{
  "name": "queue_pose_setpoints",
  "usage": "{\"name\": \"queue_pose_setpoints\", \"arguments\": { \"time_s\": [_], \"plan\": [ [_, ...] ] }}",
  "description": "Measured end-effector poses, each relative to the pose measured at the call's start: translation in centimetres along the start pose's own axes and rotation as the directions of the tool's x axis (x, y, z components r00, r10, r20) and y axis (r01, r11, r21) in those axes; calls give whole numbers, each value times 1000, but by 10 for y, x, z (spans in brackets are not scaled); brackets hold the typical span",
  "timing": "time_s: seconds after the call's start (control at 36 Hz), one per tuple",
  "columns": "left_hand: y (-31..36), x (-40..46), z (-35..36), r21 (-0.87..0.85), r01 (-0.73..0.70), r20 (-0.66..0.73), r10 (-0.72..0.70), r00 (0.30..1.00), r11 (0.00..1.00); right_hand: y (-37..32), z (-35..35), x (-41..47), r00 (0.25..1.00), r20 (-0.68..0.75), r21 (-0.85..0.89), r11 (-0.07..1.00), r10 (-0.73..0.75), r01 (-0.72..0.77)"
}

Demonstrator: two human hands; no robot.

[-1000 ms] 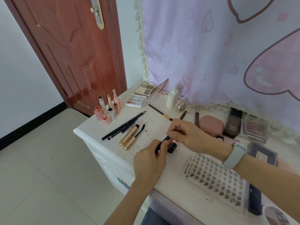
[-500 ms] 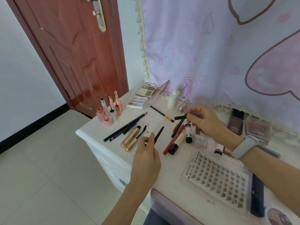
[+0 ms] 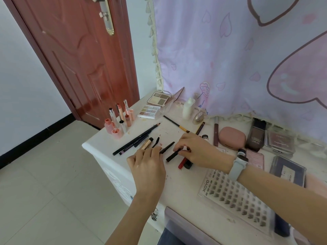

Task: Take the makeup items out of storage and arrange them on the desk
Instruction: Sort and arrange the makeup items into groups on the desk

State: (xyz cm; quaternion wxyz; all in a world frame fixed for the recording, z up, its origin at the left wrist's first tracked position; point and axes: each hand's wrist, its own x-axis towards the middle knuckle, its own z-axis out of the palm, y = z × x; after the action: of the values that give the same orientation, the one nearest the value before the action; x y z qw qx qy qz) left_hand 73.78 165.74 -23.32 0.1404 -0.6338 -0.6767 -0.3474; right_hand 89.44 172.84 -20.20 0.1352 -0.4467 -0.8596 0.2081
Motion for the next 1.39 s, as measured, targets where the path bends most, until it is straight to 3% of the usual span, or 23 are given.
{"name": "queue_pose_setpoints", "arguments": {
  "time_s": [0.17, 0.25, 0.39, 0.5, 0.67, 0.81, 0.86, 0.92, 1.0, 1.08, 1.17, 1.28, 1.39],
  "plan": [
    [-1, -4, 6, -66, -45, -43, 43, 998, 997, 1, 0, 9, 995, -100, -37, 999, -8, 4],
    [1, -9, 8, -87, -101, 15, 103, 995, 991, 13, -14, 11, 991, -133, -206, 979, -19, -9],
    [4, -11, 10, -83, -58, 139, 69, 988, 995, 36, -35, 17, 998, 1, -485, 873, -66, 58],
    [3, -12, 9, -68, -71, 151, 80, 985, 995, 39, -41, 27, 972, 189, -602, 765, -143, 229],
    [3, -12, 9, -64, -73, 171, 83, 982, 995, 32, -44, 37, 911, 379, -708, 584, -162, 398],
    [3, -13, 9, -62, -81, 152, 89, 984, 995, 34, -44, 35, 886, 398, -713, 528, -236, 461],
    [3, -13, 9, -60, -85, 138, 92, 986, 995, 33, -47, 30, 897, 337, -706, 553, -286, 442],
    [2, -13, 10, -67, -86, 126, 94, 988, 994, 28, -54, 25, 924, 154, -636, 681, -349, 363],
    [2, -14, 11, -74, -77, 118, 86, 989, 994, 19, -59, 17, 930, -248, -279, 939, -271, 199],
    [3, -14, 11, -89, -70, 119, 81, 990, 994, 8, -57, 13, 888, -447, 51, 988, -106, 144],
    [2, -14, 10, -100, -72, 128, 85, 988, 992, 3, -53, 13, 840, -537, 128, 977, -73, 167],
    [2, -14, 10, -100, -62, 137, 75, 988, 993, 8, -36, 14, 784, -618, 97, 983, -63, 155],
    [3, -14, 10, -93, -60, 129, 72, 989, 994, 18, -18, 9, 815, -558, -69, 988, -154, 139]
  ]
}}
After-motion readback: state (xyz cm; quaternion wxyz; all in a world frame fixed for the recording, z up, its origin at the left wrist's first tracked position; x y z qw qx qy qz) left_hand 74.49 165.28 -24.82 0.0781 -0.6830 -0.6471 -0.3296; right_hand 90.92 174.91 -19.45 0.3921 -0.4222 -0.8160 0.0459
